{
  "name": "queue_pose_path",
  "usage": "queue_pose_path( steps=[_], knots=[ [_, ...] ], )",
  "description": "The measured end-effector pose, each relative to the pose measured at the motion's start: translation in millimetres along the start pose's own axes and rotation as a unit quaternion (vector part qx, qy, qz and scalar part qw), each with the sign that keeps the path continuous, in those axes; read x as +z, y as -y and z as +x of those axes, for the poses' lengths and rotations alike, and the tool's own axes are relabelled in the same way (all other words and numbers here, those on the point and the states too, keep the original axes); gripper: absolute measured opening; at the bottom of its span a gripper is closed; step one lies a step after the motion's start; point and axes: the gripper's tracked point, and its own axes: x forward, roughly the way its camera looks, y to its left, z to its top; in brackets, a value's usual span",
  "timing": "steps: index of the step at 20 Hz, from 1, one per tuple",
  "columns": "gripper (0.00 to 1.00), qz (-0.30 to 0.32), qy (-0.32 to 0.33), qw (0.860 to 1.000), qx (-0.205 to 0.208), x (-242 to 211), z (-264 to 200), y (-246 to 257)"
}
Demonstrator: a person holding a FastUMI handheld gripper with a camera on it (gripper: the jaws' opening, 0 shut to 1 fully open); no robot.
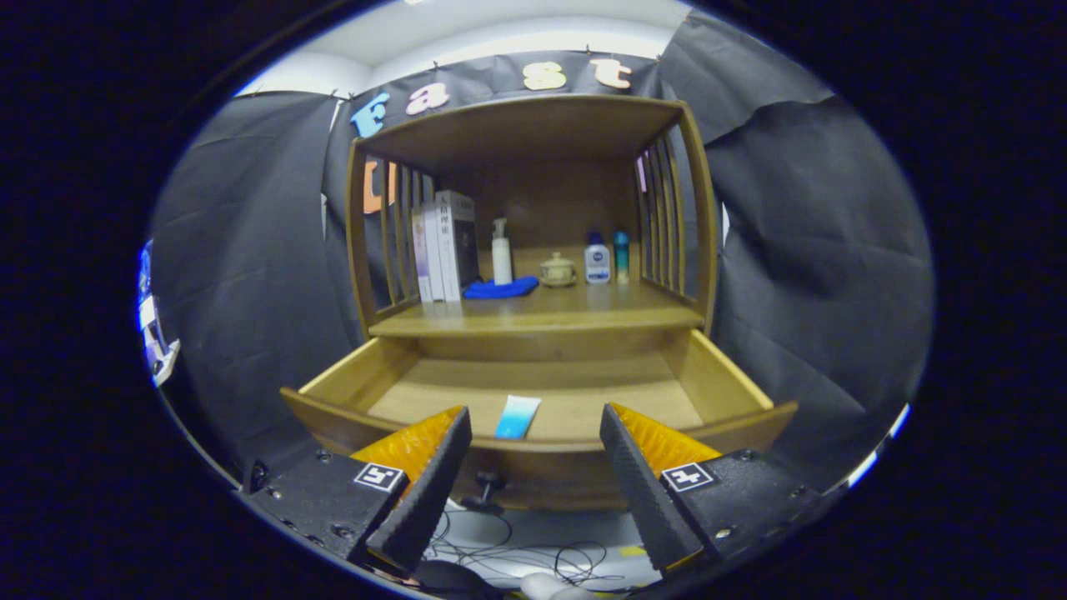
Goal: Pull open the drawer, take out the items inside it, and place them on the countertop above the cabinet.
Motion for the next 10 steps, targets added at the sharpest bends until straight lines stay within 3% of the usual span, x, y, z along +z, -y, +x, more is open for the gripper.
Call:
queue_pose_path(
  steps=[5, 10],
  knots=[
    [0.98, -0.011, -0.020, 1.000, 0.007, 56, 41, -22],
    [0.98, -0.007, -0.076, 0.997, 0.034, 68, 101, -48]
  ],
)
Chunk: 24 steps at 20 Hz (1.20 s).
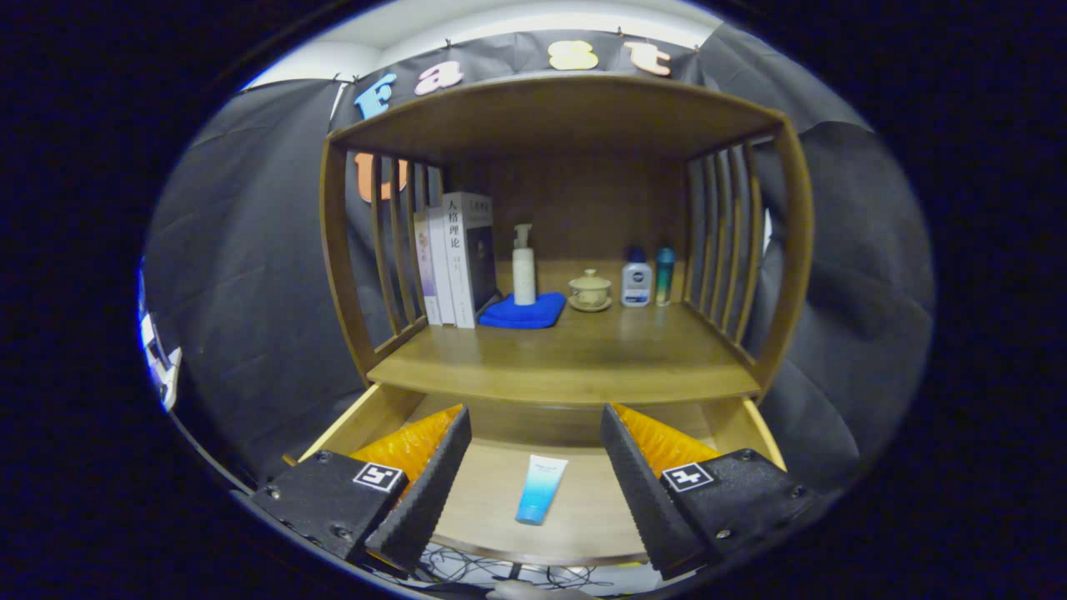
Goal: Pull open the drawer, take out the items inside it, and place them on the countertop above the cabinet.
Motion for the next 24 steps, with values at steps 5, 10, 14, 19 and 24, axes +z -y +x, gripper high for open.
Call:
queue_pose_path(
  steps=[5, 10, 14, 19, 24],
  knots=[
    [0.98, 0.019, -0.132, 0.991, -0.008, -30, 50, 1],
    [0.98, -0.006, -0.244, 0.970, -0.017, -80, 74, -1],
    [0.98, 0.007, -0.331, 0.943, -0.020, -124, 80, -5],
    [0.92, 0.000, -0.392, 0.918, -0.063, -156, 83, 12],
    [0.74, 0.037, -0.431, 0.898, -0.079, -175, 80, 17]
  ],
)
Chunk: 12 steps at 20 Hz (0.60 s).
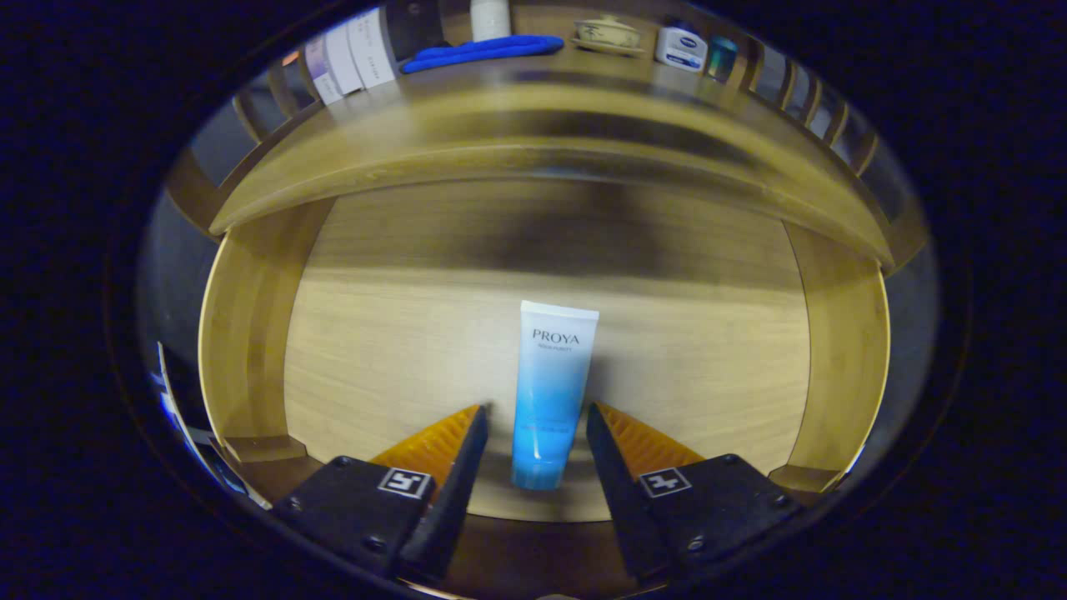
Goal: Pull open the drawer, take out the items inside it, and place them on the countertop above the cabinet.
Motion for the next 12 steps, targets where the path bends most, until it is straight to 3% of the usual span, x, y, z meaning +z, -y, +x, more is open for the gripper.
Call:
queue_pose_path(
  steps=[1, 5, 7, 12],
  knots=[
    [0.66, 0.005, -0.008, 1.000, 0.002, -1, 2, 0],
    [0.60, 0.017, -0.019, 1.000, -0.009, -4, 7, 3],
    [0.49, 0.018, -0.018, 1.000, -0.009, -4, 6, 2],
    [0.43, 0.005, 0.003, 1.000, 0.009, -4, -6, -1]
  ],
)
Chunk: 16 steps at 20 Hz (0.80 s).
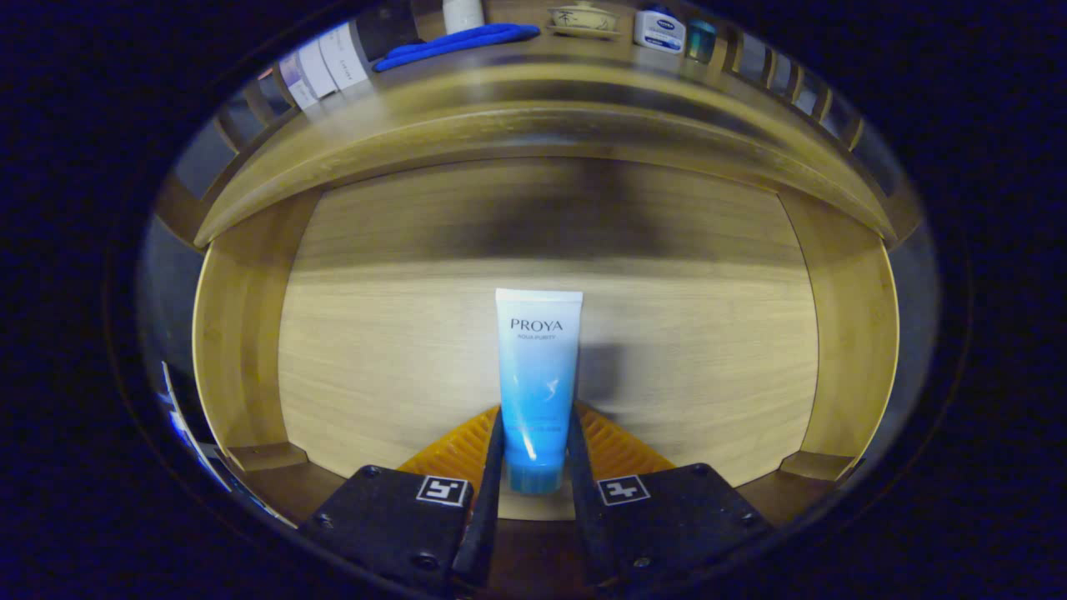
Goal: Pull open the drawer, take out the items inside it, and place them on the countertop above the cabinet.
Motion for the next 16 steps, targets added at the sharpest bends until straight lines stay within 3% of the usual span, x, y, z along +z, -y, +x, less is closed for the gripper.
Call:
queue_pose_path(
  steps=[8, 16],
  knots=[
    [0.43, -0.016, 0.046, 0.998, 0.045, 2, -62, -11],
    [0.42, -0.030, 0.101, 0.994, 0.043, 34, -123, -7]
  ],
)
